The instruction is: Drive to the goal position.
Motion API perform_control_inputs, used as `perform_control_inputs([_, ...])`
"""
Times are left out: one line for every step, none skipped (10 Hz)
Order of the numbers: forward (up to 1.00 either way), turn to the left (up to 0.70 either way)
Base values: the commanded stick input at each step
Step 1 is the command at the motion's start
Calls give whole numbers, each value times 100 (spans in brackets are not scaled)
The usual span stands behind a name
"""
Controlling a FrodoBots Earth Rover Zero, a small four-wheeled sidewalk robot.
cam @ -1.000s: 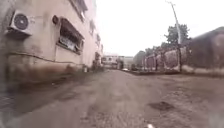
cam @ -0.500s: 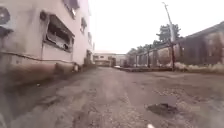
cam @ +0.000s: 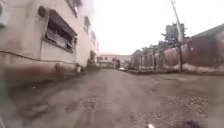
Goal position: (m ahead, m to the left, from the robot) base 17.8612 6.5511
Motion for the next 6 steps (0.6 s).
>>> perform_control_inputs([100, -1])
perform_control_inputs([100, -1])
perform_control_inputs([100, -1])
perform_control_inputs([100, -1])
perform_control_inputs([100, -1])
perform_control_inputs([100, -1])
